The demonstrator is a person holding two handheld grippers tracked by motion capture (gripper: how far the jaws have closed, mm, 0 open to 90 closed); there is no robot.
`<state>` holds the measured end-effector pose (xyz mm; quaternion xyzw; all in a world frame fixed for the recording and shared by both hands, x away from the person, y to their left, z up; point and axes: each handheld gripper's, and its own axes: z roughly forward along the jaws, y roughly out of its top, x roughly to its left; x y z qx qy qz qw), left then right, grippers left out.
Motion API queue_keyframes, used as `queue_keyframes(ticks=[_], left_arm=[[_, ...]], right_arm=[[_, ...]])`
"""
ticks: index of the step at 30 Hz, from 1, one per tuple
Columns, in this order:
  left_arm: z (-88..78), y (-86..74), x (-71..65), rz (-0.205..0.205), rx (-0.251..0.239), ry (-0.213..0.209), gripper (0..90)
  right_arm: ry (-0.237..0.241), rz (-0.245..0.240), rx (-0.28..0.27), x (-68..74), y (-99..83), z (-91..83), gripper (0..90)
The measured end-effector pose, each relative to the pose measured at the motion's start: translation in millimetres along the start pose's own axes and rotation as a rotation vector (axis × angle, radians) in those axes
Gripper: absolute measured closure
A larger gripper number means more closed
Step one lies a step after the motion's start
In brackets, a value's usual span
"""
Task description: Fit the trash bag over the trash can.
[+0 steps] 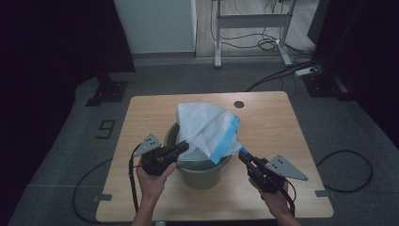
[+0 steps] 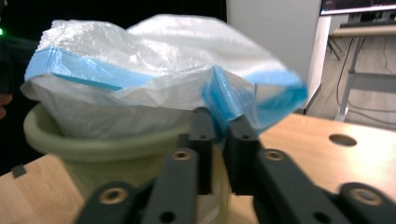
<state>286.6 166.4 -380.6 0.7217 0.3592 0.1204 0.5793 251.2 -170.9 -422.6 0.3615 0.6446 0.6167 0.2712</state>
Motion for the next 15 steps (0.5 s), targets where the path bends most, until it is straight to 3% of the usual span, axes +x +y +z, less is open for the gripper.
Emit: queue_keyframes(ticks=[6,15], left_arm=[[3.0,0.2,-4.5,0.014,0.004,-0.030,89.9],[22.4,4.8,-27.5,0.069,0.032,-0.108,89.8]], right_arm=[[-0.016,-0.004,-0.039,-5.1,14.3,1.3,89.1],[-0.046,-0.038,-0.136,-13.3,64.9,0.9,89.2]])
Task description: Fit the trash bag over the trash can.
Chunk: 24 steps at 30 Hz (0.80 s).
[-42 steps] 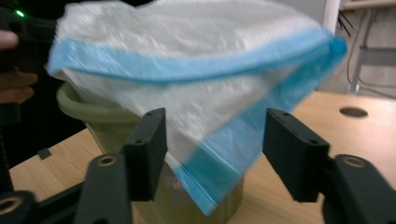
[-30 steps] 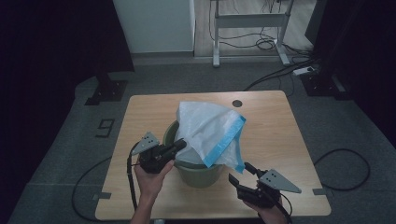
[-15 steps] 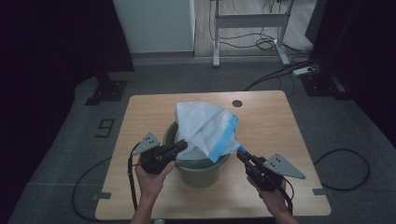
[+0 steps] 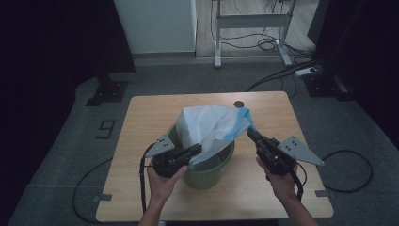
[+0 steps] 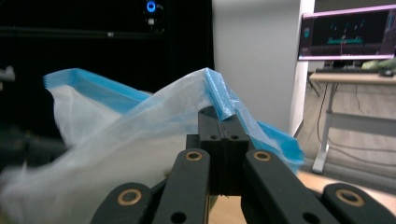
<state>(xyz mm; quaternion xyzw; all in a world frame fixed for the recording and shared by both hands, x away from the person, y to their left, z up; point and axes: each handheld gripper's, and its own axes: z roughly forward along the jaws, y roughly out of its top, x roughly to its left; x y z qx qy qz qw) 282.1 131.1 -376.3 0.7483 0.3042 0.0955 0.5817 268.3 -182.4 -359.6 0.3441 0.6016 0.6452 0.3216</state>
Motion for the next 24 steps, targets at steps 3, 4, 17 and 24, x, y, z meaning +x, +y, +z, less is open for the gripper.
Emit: queue_keyframes(ticks=[3,4,17,24], left_arm=[[-0.5,-0.4,-2.4,0.011,0.006,-0.016,88.4],[-1.7,-1.1,-1.5,0.011,0.010,-0.022,87.4],[-24.5,15.0,-5.9,0.080,0.026,-0.003,37.0],[-11.8,37.2,-8.1,0.123,0.044,0.012,40.7]], right_arm=[[0.011,-0.013,-0.003,2.7,5.9,2.9,89.2],[0.016,-0.014,0.000,4.5,5.4,4.0,89.2],[0.088,-0.020,0.058,15.1,-11.8,17.0,89.2],[0.104,-0.021,0.069,16.5,-13.9,17.2,89.2]])
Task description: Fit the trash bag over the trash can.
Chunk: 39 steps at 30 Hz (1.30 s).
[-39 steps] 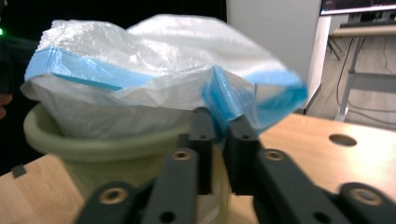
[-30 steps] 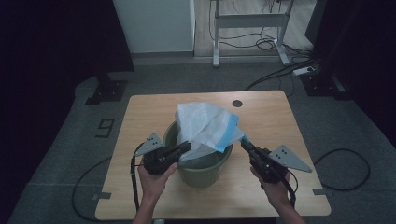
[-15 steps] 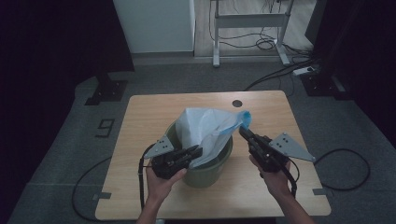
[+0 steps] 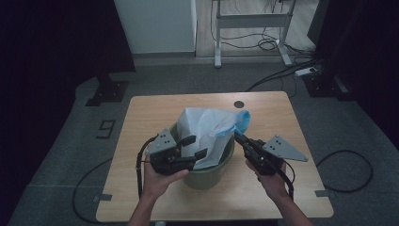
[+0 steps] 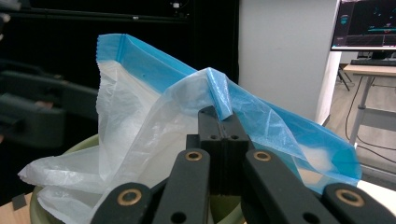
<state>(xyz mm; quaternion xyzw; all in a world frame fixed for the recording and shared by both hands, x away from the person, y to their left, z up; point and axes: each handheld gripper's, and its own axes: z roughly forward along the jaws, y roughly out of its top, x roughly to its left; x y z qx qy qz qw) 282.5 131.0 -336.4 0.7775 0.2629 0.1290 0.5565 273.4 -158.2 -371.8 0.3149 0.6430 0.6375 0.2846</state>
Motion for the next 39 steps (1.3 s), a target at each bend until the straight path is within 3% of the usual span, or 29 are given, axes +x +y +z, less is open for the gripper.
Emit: queue_keyframes(ticks=[7,16,23,29,32,36,39], left_arm=[[15.1,16.9,5.4,0.025,0.005,0.017,50.3],[25.1,10.5,4.2,0.022,-0.014,0.045,88.9],[-2.6,-7.4,9.7,-0.034,-0.075,0.124,90.0],[-25.0,-30.1,13.7,-0.084,-0.127,0.155,90.0],[-30.9,-39.0,14.8,-0.099,-0.140,0.166,90.0],[-34.6,-45.3,17.1,-0.121,-0.159,0.166,90.0],[-35.7,-47.9,17.0,-0.132,-0.174,0.159,90.0]], right_arm=[[0.006,0.005,0.008,-1.0,-4.3,0.1,89.3],[0.008,0.012,0.007,-0.5,-7.9,-0.6,89.2],[0.016,0.023,0.036,-0.6,-22.8,-15.3,89.2],[0.044,0.046,0.103,3.0,-46.5,-29.6,88.5],[0.060,0.071,0.120,5.0,-51.9,-37.2,71.5],[0.048,0.082,0.107,9.0,-51.7,-55.3,56.8],[0.035,0.082,0.083,7.9,-43.3,-66.1,54.6]])
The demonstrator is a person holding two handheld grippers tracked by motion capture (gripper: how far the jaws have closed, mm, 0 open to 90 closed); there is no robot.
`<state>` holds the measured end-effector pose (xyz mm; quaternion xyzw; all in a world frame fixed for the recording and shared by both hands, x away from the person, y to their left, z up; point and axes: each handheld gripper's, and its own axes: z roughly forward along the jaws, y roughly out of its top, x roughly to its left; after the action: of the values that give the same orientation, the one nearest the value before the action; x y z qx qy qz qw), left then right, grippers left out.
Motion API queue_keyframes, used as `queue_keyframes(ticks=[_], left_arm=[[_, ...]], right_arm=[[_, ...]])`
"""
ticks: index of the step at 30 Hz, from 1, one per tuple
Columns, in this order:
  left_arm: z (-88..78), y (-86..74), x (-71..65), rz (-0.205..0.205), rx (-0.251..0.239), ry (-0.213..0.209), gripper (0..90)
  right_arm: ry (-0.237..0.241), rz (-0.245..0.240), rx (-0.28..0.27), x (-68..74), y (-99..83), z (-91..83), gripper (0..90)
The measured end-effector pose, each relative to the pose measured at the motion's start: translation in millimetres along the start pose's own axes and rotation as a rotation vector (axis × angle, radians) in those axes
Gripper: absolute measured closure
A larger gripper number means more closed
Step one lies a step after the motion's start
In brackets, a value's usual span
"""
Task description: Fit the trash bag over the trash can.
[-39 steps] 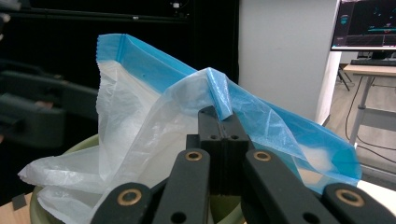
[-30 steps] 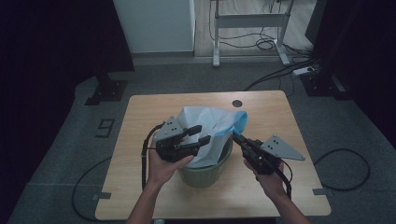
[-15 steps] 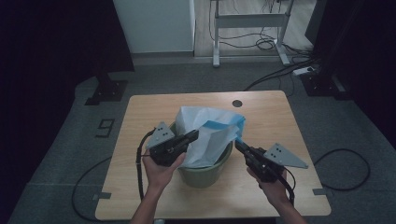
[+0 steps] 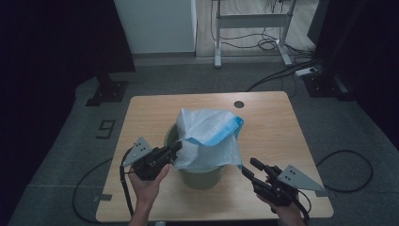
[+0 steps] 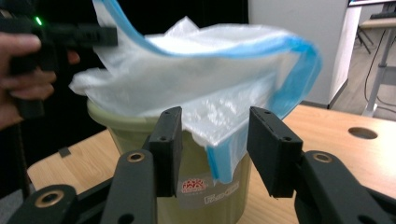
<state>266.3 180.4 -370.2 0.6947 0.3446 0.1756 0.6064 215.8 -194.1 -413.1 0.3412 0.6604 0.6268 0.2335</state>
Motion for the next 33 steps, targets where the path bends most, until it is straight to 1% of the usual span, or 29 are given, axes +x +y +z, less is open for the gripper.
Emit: queue_keyframes(ticks=[2,5,8,10,15,19,23,29,33], left_arm=[[-1.7,-2.0,0.0,-0.007,-0.010,-0.003,90.0],[-3.8,-5.3,0.8,-0.030,-0.029,-0.014,90.0],[-4.6,-7.7,1.6,-0.037,-0.031,-0.016,90.0],[-5.1,-8.5,2.1,-0.037,-0.032,-0.017,90.0],[-8.0,-8.3,3.2,-0.034,-0.040,-0.018,90.0],[-11.3,-8.1,5.2,-0.038,-0.051,-0.016,90.0],[-14.0,-8.6,7.8,-0.043,-0.056,-0.011,90.0],[-15.9,-10.1,12.0,-0.064,-0.068,-0.010,90.0],[-15.6,-10.2,12.6,-0.066,-0.068,-0.012,90.0]], right_arm=[[-0.005,-0.007,-0.008,-1.3,6.7,-2.4,54.5],[-0.005,-0.009,0.000,-4.9,14.9,4.6,54.5],[-0.008,-0.004,0.011,-9.4,21.0,19.2,54.3],[-0.014,0.012,0.017,-14.1,24.5,30.7,54.0],[-0.051,0.048,0.039,-26.7,29.9,58.6,54.0],[-0.076,0.084,0.048,-35.4,32.9,74.2,53.9],[-0.085,0.117,0.053,-40.2,33.3,83.3,54.1],[-0.088,0.132,0.067,-39.9,30.4,90.4,54.1],[-0.095,0.142,0.065,-39.7,29.6,93.7,53.4]])
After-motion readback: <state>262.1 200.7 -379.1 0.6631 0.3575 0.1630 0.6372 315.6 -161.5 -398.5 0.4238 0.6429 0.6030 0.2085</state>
